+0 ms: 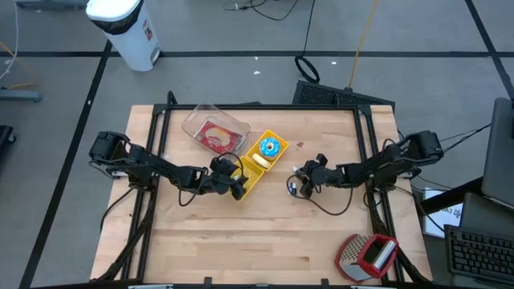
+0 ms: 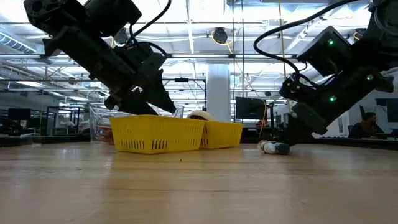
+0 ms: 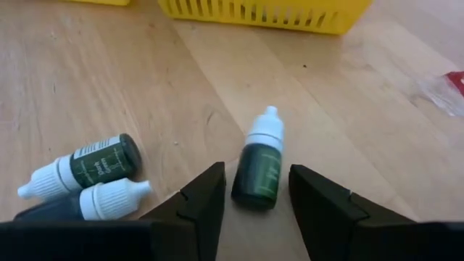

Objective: Pick & Place Food Item
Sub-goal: Put the top green food coloring bottle into the bottom yellow bin

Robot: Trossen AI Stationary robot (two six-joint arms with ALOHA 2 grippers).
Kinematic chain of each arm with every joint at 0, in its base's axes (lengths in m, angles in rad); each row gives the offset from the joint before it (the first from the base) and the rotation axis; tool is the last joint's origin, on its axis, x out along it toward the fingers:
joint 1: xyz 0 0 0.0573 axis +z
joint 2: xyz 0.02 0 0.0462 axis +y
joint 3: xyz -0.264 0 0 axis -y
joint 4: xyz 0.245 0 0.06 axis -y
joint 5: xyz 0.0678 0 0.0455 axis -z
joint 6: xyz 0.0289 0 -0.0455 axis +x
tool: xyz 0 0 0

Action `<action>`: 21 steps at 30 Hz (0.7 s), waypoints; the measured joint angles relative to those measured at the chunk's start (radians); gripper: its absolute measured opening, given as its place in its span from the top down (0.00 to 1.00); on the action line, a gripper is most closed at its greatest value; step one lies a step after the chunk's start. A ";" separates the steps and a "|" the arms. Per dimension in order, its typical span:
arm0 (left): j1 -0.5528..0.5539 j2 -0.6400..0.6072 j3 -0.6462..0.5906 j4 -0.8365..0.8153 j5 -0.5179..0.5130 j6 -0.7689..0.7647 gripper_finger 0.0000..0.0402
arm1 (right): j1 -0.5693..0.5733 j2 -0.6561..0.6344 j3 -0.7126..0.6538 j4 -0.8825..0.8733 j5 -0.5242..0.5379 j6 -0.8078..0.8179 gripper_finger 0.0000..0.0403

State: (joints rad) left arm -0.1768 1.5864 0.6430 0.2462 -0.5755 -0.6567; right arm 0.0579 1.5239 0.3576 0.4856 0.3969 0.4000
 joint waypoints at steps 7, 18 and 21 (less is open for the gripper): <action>0.000 0.000 0.000 -0.001 0.002 0.000 0.23 | -0.006 0.002 0.000 0.007 -0.004 -0.035 0.78; 0.000 0.000 0.000 0.159 0.133 -0.026 0.23 | 0.000 0.004 0.052 0.090 -0.001 -0.245 0.86; 0.000 0.000 0.000 0.267 0.200 -0.006 0.23 | 0.017 0.003 0.114 0.091 -0.001 -0.349 0.83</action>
State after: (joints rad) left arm -0.1770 1.5864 0.6430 0.5129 -0.3759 -0.6629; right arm 0.0746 1.5272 0.4719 0.5768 0.3961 0.0512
